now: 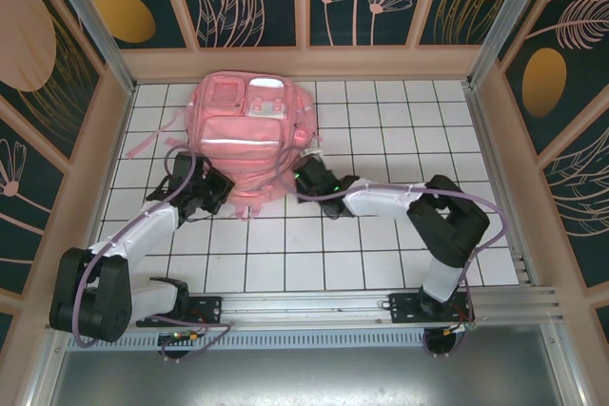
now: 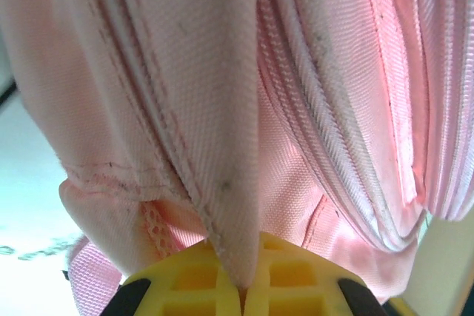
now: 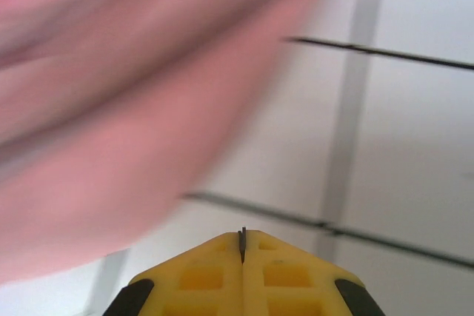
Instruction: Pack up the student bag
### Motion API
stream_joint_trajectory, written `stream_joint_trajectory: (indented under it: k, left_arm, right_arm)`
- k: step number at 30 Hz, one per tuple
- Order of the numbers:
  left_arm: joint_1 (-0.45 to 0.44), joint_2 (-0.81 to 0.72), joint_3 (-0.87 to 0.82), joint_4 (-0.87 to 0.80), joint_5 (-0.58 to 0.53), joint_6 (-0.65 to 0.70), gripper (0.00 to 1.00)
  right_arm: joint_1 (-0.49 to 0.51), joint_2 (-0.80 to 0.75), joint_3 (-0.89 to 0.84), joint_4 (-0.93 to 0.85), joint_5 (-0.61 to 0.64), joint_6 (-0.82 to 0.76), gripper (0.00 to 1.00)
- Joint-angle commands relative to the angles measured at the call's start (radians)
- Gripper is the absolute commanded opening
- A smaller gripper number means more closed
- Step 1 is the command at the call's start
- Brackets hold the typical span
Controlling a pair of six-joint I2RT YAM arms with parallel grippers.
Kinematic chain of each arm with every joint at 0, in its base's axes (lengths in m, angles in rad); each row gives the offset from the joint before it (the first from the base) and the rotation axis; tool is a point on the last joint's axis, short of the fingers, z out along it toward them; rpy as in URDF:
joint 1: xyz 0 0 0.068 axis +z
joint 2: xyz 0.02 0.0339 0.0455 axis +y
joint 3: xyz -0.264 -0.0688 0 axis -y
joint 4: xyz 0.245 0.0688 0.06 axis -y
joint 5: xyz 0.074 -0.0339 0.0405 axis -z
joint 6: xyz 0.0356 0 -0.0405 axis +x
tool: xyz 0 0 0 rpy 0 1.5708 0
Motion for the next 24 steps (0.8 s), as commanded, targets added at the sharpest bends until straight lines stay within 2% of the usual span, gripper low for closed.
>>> stream_joint_trajectory:
  k: [1,5,10,14,16,20,24]
  left_arm:
    - [0.027,-0.041,0.040,-0.084,-0.044,0.070,0.00]
    - [0.031,-0.056,0.031,-0.058,-0.002,0.080,0.00]
    - [0.031,-0.029,0.030,0.002,0.024,0.063,0.00]
    - [0.031,0.011,0.033,0.030,0.029,0.063,0.00]
    - [0.031,0.038,0.030,0.048,0.043,0.062,0.00]
    - [0.032,0.067,0.027,0.069,0.051,0.066,0.00]
    - [0.031,0.084,0.030,0.071,0.053,0.076,0.00]
  right_arm:
    - [-0.086,0.009,-0.005,-0.015,0.088,-0.071,0.00]
    - [-0.138,0.033,0.039,-0.008,0.051,-0.114,0.00]
    - [-0.085,0.023,0.090,-0.026,-0.073,-0.114,0.00]
    - [-0.009,-0.015,0.106,-0.045,-0.201,-0.104,0.27]
    - [0.018,-0.018,0.130,-0.068,-0.311,-0.108,0.38]
    - [0.036,0.004,0.193,-0.120,-0.485,-0.118,0.44]
    - [0.044,0.049,0.255,-0.150,-0.584,-0.140,0.47]
